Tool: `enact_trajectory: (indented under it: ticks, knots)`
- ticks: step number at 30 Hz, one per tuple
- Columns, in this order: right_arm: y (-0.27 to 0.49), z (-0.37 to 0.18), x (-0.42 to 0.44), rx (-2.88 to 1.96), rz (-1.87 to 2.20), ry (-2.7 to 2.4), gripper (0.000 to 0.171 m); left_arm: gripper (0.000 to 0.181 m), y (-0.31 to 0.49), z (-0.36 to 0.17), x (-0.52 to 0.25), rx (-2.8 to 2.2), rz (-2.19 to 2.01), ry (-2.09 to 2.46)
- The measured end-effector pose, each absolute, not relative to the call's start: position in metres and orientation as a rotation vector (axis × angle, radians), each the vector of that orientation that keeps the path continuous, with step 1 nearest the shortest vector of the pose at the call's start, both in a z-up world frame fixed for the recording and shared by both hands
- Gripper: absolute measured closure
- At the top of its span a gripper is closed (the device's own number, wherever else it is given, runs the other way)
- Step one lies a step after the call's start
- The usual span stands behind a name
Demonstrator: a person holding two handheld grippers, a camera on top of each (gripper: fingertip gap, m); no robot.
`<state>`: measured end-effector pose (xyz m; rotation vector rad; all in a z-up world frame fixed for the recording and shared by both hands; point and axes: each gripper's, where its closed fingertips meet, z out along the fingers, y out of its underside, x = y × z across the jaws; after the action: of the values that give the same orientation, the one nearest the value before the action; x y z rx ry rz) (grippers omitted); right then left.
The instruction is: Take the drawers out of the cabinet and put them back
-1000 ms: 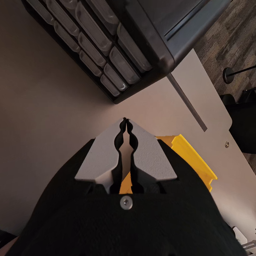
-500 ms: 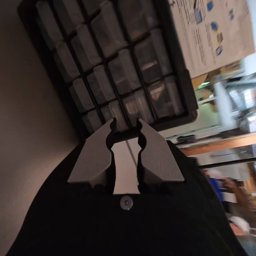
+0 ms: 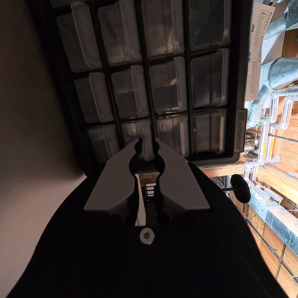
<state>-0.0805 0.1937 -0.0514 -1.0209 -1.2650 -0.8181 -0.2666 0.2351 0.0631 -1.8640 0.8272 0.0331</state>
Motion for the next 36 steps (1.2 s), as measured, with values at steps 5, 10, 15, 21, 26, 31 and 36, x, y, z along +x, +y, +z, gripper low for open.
enact_trajectory:
  ticks: [5, 10, 15, 21, 26, 31, 36]
  knots:
    - [0.190, -0.056, -0.084, -1.037, -0.773, -1.306, 0.157, 0.181, 0.235, 0.063, -0.266, -1.859, 0.026, 0.833]
    - [0.197, -0.055, -0.080, -1.051, -0.844, -1.284, 0.165, 0.181, 0.235, 0.063, -0.266, -1.858, 0.016, 0.832]
    - [0.177, -0.055, -0.079, -1.082, -0.843, -1.315, 0.165, 0.181, 0.235, 0.063, -0.266, -1.857, 0.003, 0.828]
    - [0.125, -0.065, -0.083, -1.144, -0.696, -1.471, 0.157, 0.181, 0.235, 0.063, -0.266, -1.851, -0.050, 0.821]
    - [0.138, -0.058, -0.084, -1.468, -0.473, -1.628, 0.129, 0.181, 0.235, 0.063, -0.266, -1.848, -0.018, 0.831]
    - [0.149, -0.080, -0.072, -1.837, -0.275, -1.873, 0.145, 0.181, 0.235, 0.063, -0.266, -1.849, -0.031, 0.827]
    - [0.137, -0.087, -0.072, -1.955, -0.112, -1.956, 0.157, 0.181, 0.234, 0.063, -0.266, -1.846, -0.046, 0.827]
